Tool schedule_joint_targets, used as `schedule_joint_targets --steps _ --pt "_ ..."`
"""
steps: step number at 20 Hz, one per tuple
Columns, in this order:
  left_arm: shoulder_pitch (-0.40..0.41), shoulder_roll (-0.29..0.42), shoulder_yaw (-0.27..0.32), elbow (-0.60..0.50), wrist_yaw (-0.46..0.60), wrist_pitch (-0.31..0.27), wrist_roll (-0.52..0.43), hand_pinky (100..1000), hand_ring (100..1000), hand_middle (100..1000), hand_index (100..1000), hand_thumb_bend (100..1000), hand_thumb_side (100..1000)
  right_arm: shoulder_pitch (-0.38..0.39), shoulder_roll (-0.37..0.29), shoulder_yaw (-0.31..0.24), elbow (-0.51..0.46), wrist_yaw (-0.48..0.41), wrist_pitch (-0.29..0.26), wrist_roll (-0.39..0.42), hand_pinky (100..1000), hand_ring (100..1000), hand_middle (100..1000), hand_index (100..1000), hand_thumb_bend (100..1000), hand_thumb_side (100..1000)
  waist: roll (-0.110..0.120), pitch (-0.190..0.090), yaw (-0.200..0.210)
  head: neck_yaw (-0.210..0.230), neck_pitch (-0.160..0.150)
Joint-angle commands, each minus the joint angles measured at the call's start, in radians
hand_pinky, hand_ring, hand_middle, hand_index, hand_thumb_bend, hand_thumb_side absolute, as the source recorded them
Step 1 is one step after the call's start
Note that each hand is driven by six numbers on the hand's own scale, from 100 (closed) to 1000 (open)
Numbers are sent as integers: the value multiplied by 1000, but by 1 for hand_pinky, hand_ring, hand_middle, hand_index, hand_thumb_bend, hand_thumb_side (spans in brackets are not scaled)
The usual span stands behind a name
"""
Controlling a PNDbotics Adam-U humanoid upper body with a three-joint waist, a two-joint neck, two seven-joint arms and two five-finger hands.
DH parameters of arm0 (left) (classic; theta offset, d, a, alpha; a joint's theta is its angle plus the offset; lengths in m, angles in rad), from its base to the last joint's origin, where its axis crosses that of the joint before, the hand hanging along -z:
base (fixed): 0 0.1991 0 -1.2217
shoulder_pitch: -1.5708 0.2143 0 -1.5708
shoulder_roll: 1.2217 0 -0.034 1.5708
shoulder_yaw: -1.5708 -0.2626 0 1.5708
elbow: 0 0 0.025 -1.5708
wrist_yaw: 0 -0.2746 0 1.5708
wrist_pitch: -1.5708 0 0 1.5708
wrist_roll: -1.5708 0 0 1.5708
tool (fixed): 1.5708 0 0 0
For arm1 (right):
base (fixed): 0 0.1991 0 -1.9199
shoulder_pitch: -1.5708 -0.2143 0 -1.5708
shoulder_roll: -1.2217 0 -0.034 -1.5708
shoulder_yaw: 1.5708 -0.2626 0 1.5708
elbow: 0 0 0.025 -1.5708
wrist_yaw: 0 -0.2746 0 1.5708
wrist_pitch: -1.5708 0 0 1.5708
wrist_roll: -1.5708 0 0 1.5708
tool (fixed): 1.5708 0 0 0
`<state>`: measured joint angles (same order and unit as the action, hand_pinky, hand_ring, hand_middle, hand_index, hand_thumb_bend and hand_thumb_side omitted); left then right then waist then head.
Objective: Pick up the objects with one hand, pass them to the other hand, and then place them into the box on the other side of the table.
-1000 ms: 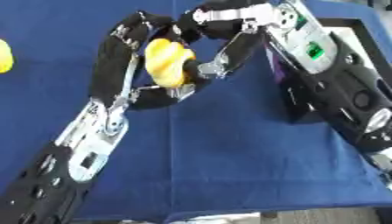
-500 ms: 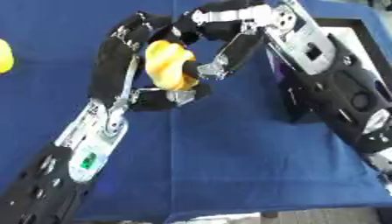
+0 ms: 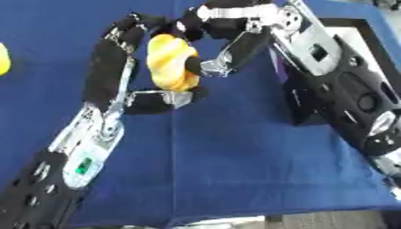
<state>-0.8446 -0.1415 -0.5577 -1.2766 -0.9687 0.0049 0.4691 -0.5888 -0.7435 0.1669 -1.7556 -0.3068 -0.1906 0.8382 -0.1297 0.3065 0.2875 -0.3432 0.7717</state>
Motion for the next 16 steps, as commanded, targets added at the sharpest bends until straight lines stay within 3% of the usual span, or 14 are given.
schedule_joint_targets --steps 1,16 --pt "-7 7 7 -25 2 11 1 770 674 658 794 883 706 -3 -35 -24 -6 -15 -2 -25 718 1000 473 541 100 257 8 -29 -1 8 -2" --pt "33 85 21 -45 11 39 -33 775 683 659 796 876 715 52 -90 -69 2 -57 -36 -145 727 1000 472 539 100 201 39 -66 -17 -36 -2"
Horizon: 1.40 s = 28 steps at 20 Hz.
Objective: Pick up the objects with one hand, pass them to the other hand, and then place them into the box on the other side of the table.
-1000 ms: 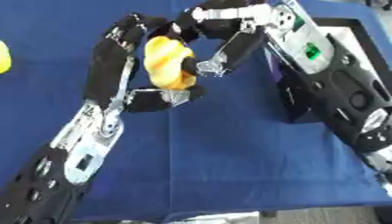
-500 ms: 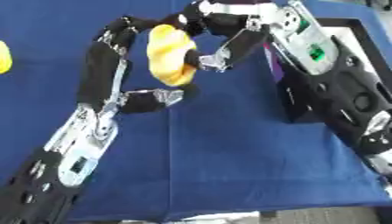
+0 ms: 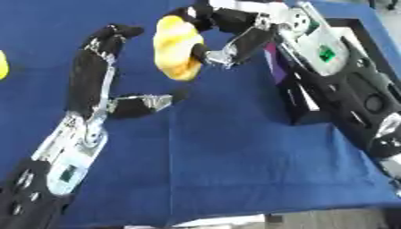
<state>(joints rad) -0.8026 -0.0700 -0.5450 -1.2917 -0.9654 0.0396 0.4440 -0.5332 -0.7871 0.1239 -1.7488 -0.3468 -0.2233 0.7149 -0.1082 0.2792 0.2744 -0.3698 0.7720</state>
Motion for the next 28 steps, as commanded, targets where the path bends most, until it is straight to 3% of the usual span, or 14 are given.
schedule_joint_targets --steps 1,5,9,12,19,20,21,28 --pt "-7 21 9 -33 11 7 -11 775 683 659 796 870 716 3 -51 -32 -6 -22 -5 -33 727 1000 472 538 100 199 19 -41 -6 -14 -2" --pt "3 47 17 -40 22 22 -23 774 683 658 796 817 689 25 -68 -62 -6 -48 -11 -82 729 1000 471 537 100 199 28 -49 -14 -30 -2" --pt "11 72 24 -59 39 38 -35 772 683 660 797 664 620 49 -86 -100 -11 -80 -27 -143 726 1000 468 530 100 224 39 -57 -25 -37 -2" --pt "15 89 29 -76 57 53 -41 772 684 662 797 609 617 70 -99 -123 -8 -92 -35 -179 727 1000 468 528 100 247 47 -64 -33 -38 -2" --pt "27 114 31 -100 73 73 -50 771 687 665 799 603 624 127 -126 -183 7 -116 -49 -252 725 1000 465 523 100 293 60 -77 -49 -33 -2" --pt "29 114 31 -102 74 73 -50 771 686 665 799 622 632 136 -126 -192 12 -117 -48 -262 725 1000 466 524 100 372 60 -78 -52 -31 -2" --pt "31 114 31 -103 74 72 -50 771 686 665 799 604 623 145 -127 -202 17 -119 -48 -272 725 1000 466 524 100 309 60 -79 -54 -29 -2" --pt "44 121 32 -103 71 73 -53 771 688 668 799 611 628 220 -135 -269 44 -107 -61 -338 725 1000 466 523 100 336 64 -85 -72 -31 -9"
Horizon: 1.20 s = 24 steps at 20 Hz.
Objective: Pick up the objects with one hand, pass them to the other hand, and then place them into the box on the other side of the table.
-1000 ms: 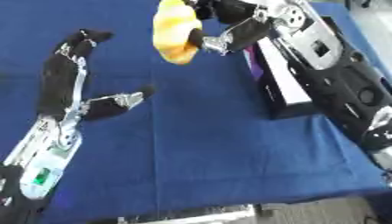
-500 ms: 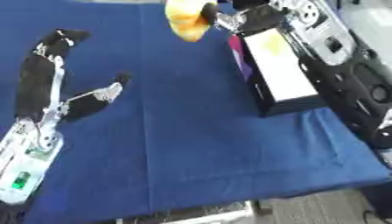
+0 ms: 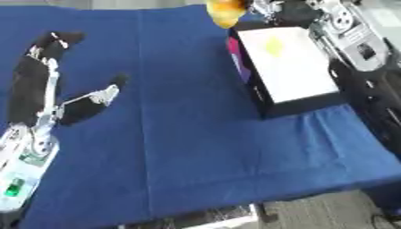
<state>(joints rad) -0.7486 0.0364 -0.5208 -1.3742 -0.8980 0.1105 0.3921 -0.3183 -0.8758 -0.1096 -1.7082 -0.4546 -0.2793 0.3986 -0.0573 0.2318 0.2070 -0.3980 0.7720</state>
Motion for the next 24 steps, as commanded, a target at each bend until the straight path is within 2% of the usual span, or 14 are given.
schedule_joint_targets --steps 1,2,3,8,12,16,24 --pt "-8 16 8 -21 4 2 -2 771 689 669 800 612 628 16 -46 -44 10 5 -6 -29 725 1000 466 524 100 336 14 -38 -6 -4 -15" --pt "-7 16 8 -21 3 2 -3 771 690 671 801 614 630 25 -45 -51 16 9 -6 -36 725 1000 469 525 100 381 16 -38 -8 -5 -22" --pt "-6 17 8 -21 3 2 -5 771 691 673 803 616 633 34 -44 -59 22 14 -5 -44 725 1000 467 525 100 338 17 -38 -10 -7 -30" --pt "2 18 7 -11 -8 5 -19 772 696 680 808 617 646 65 -42 -90 57 46 -9 -84 724 1000 467 524 100 337 21 -41 -20 -8 -46" --pt "8 20 7 -1 -14 6 -24 772 698 683 808 615 653 83 -43 -106 79 80 -20 -118 722 1000 466 523 100 331 22 -43 -23 -14 -44" --pt "14 27 0 7 -16 -3 -30 773 701 687 805 615 661 117 -53 -116 112 129 -39 -166 718 1000 464 521 100 286 22 -45 -23 -19 -41" --pt "19 27 -1 14 -17 -12 -33 774 702 691 804 613 667 172 -46 -118 211 276 -80 -273 714 1000 463 522 100 228 21 -47 -23 -25 -31"
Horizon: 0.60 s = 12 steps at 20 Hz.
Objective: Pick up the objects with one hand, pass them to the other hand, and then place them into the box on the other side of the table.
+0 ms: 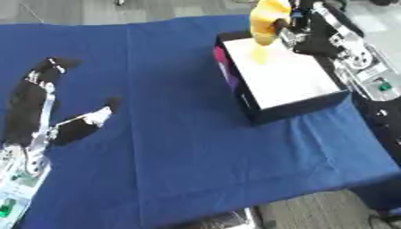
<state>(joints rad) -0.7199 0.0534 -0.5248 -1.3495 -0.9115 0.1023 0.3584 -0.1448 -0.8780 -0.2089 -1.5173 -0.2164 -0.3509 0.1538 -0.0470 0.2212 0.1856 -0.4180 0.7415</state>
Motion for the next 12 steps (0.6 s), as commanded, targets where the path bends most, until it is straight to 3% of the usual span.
schedule_joint_targets --steps 1,7,12 --pt "-9 10 3 -10 -4 -4 1 774 702 693 804 613 668 2 -43 -19 31 51 -11 -37 714 1000 464 524 100 222 11 -36 -2 -5 1" --pt "-5 10 -1 -4 -7 -6 -5 776 706 698 807 613 680 12 -38 -19 83 129 -27 -78 716 1000 477 546 100 209 18 -35 -4 -4 14" --pt "-6 10 -1 -2 -9 -6 -9 776 706 699 809 614 683 14 -41 -14 121 221 -38 -108 735 1000 548 643 100 198 20 -36 -5 -4 19"
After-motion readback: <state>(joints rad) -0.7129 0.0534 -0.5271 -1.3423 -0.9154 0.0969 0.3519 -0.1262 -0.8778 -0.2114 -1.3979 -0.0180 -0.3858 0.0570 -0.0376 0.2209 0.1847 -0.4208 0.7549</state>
